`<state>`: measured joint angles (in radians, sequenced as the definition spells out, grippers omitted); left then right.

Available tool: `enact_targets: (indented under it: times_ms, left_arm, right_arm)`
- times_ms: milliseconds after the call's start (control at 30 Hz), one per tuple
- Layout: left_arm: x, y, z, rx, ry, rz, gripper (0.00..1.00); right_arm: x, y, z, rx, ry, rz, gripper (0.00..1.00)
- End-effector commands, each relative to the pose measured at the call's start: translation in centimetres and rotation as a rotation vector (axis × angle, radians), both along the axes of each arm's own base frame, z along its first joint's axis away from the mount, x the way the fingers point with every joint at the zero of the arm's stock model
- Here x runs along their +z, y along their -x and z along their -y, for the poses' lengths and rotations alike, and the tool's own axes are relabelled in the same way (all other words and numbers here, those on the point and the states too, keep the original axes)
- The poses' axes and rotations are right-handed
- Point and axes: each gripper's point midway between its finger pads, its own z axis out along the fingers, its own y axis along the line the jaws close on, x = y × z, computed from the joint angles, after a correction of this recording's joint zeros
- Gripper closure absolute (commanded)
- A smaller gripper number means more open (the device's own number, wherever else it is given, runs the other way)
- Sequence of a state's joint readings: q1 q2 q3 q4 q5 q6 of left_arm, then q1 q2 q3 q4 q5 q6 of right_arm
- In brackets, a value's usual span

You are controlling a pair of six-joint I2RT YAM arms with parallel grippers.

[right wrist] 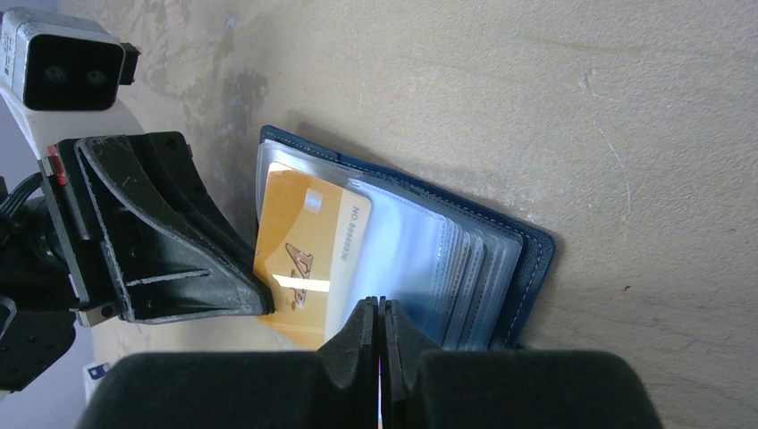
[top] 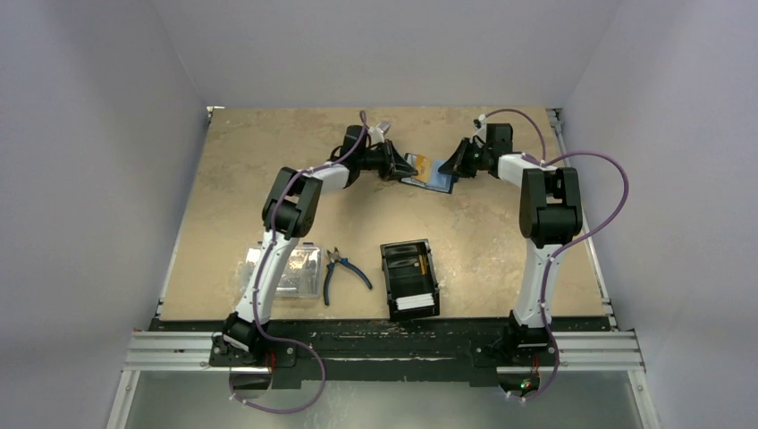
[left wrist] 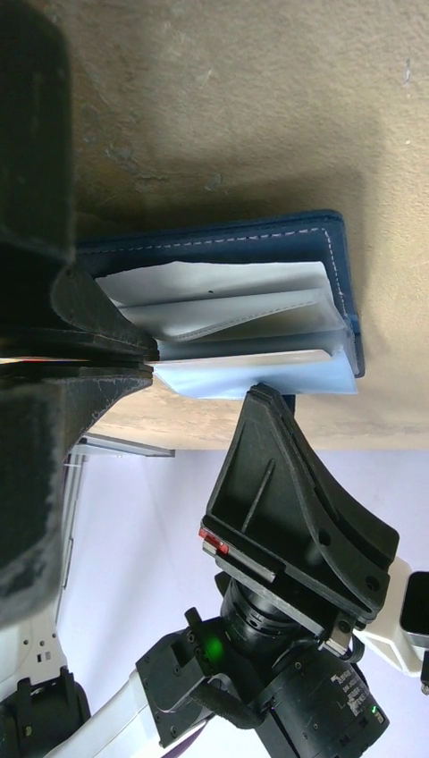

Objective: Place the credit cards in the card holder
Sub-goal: Insert the credit card into the card holder.

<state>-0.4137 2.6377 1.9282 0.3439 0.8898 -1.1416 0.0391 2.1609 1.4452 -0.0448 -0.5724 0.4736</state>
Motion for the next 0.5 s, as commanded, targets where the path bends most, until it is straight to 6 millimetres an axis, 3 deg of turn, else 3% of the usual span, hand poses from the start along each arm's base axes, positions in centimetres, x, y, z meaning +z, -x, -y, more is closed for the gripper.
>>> enact_targets:
  times_ms: [0,267,400,467]
  left_arm:
    - [1.7,-0.2,1.6,-0.010,0.034,0.069,1.00]
    - [2.1,0.6,2.3,0.046,0.032,0.084,1.00]
    - [1.0,0.4,2.0,0.093,-0.031,0.082,1.00]
    - [0.7,0.4,2.0,0.100,-0.043,0.081,1.00]
  right_arm:
    - [-3.1,1.1,0.4,0.001,0.053,-0.077,1.00]
    - [-0.9,1.3,-0.7,0.000,-0.082,-0.073,1.00]
    - [1.1,1.1,0.2,-0.024,-0.083,-0.048,1.00]
    - [2.1,1.1,0.9,-0.043,-0.076,-0.033,0.94]
